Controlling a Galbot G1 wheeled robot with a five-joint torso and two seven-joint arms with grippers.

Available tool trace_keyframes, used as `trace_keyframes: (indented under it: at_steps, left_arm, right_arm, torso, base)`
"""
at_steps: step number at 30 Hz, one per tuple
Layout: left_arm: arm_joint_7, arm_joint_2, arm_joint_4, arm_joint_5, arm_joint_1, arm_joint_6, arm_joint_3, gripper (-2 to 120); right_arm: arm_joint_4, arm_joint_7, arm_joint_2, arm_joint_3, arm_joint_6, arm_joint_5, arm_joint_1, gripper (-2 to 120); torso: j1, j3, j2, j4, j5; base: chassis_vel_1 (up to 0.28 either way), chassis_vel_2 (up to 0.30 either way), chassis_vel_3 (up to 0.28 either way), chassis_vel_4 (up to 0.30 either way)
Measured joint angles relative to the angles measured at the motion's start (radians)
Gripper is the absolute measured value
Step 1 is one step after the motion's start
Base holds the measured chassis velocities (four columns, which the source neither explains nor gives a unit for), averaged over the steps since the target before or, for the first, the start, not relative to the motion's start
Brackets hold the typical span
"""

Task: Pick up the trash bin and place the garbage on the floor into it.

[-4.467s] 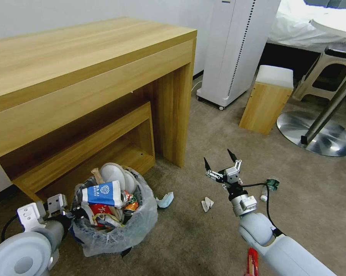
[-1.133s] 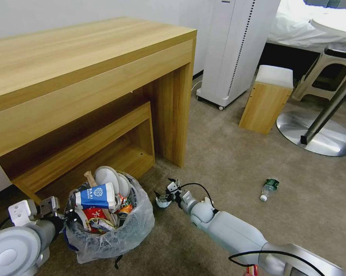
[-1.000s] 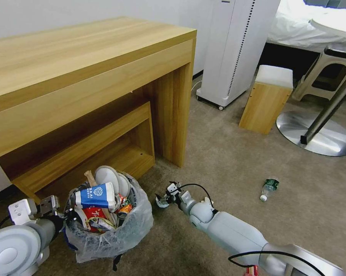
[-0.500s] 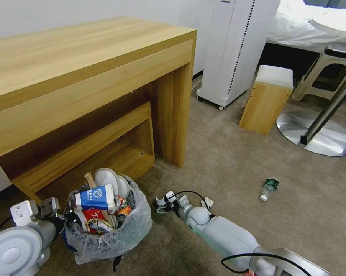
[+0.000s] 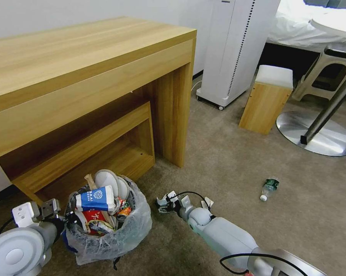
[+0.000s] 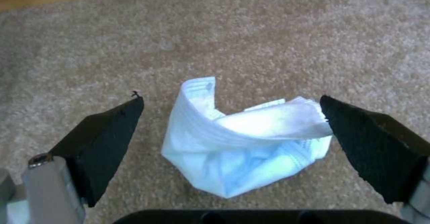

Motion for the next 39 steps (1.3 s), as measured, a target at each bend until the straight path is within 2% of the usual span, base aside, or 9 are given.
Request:
trace_keyframes:
  at_steps: [14,17,20,21,28,32,35,36,39]
  left_arm:
    - [0.010,0.000,0.003,0.008,-0.004,-0.002,0.004,0]
    - [0.012,-0.001,0.002,0.008,-0.002,-0.003,0.004,0]
    - [0.013,-0.007,-0.001,0.014,0.002,-0.003,0.006,0]
    - [0.013,-0.007,-0.001,0.014,0.002,-0.003,0.006,0]
    - [0.014,0.002,-0.005,0.017,0.003,-0.010,0.002,0]
    - [0.015,0.002,-0.005,0.020,0.003,-0.010,0.003,0]
    - [0.016,0.003,-0.007,0.022,0.002,-0.012,0.006,0]
    - [0.016,0.003,-0.007,0.022,0.002,-0.012,0.006,0]
    - [0.017,0.013,-0.007,0.022,0.001,-0.016,0.005,0]
  right_arm:
    - [-0.019,0.002,0.004,0.031,0.013,-0.023,-0.022,100]
    - [-0.014,0.006,0.003,0.034,0.009,-0.023,-0.024,96]
    - [-0.011,0.011,0.002,0.037,0.006,-0.021,-0.024,82]
    - [-0.011,0.011,0.002,0.037,0.006,-0.021,-0.024,82]
    - [0.004,0.023,-0.006,0.042,-0.003,-0.009,-0.029,51]
    - [0.010,0.026,-0.010,0.044,-0.005,-0.006,-0.030,43]
    - [0.024,0.041,-0.016,0.044,-0.007,0.003,-0.030,26]
    - [0.024,0.041,-0.016,0.044,-0.007,0.003,-0.030,26]
    - [0.044,0.048,-0.025,0.045,-0.007,0.010,-0.030,12]
  torso:
    - [0.000,0.000,0.000,0.0000,0.0000]
    - [0.000,0.000,0.000,0.0000,0.0001]
    - [0.000,0.000,0.000,0.0001,0.0000]
    - [0.000,0.000,0.000,0.0001,0.0000]
    - [0.000,0.000,0.000,0.0000,0.0001]
    - [0.000,0.000,0.000,0.0000,0.0000]
    - [0.000,0.000,0.000,0.0000,0.0000]
    - [0.000,0.000,0.000,0.0000,0.0000]
    - [0.000,0.000,0.000,0.0000,0.0000]
  base:
    - [0.000,0.000,0.000,0.000]
    - [0.000,0.000,0.000,0.000]
    - [0.000,0.000,0.000,0.000]
    - [0.000,0.000,0.000,0.000]
    - [0.000,0.000,0.000,0.000]
    - [0.000,0.000,0.000,0.000]
    - [0.000,0.000,0.000,0.000]
    - [0.000,0.000,0.000,0.000]
    - [0.000,0.000,0.000,0.000]
